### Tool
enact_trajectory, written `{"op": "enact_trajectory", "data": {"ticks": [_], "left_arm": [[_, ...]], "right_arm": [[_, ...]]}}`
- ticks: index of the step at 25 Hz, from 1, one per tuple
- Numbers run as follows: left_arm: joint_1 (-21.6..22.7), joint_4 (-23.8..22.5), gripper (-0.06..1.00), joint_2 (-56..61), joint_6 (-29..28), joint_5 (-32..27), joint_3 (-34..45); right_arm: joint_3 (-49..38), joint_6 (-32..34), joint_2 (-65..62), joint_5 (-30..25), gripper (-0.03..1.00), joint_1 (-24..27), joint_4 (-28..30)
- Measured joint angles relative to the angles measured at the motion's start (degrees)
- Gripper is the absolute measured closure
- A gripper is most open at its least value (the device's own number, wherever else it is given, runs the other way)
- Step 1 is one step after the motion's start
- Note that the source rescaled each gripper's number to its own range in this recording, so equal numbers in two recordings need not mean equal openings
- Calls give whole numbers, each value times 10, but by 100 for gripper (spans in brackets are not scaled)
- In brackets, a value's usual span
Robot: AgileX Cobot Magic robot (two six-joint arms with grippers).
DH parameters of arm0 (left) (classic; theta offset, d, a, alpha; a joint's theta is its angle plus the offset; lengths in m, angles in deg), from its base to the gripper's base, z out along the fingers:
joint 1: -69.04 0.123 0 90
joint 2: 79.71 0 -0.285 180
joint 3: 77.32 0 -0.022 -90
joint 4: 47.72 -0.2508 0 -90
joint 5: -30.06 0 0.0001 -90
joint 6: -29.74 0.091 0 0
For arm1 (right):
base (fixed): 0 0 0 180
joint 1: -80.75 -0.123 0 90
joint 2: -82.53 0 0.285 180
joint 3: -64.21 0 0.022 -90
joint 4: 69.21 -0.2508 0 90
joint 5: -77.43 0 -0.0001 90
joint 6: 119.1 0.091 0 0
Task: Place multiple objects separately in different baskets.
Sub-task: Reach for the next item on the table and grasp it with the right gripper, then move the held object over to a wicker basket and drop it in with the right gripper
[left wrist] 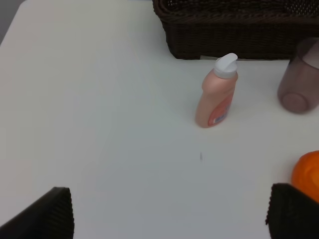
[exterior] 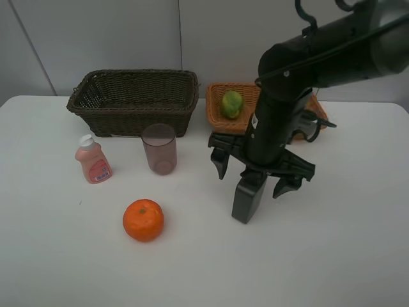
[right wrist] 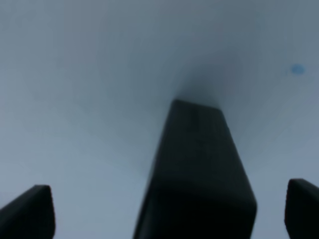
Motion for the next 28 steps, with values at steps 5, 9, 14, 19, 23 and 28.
{"op": "enact_trajectory", "data": {"ticks": [5,9,14,19,23,28], "left_arm": [[0,0,-6,0,0,0,0],[0,0,-6,0,0,0,0],[0,0,-6,0,0,0,0],[0,0,-6,0,0,0,0],[0,0,-6,0,0,0,0],[0,0,-6,0,0,0,0]], "right_arm": [[0,0,13,-13,-2,-7,-2],[0,0,13,-20,22,-7,-2],[0,1,13,-21,97,-7,-2],[0,1,13,-21,96,-7,-2],[0,1,15,-21,96,-7,-2],[0,1,15,-21,96,-7,-1]]}}
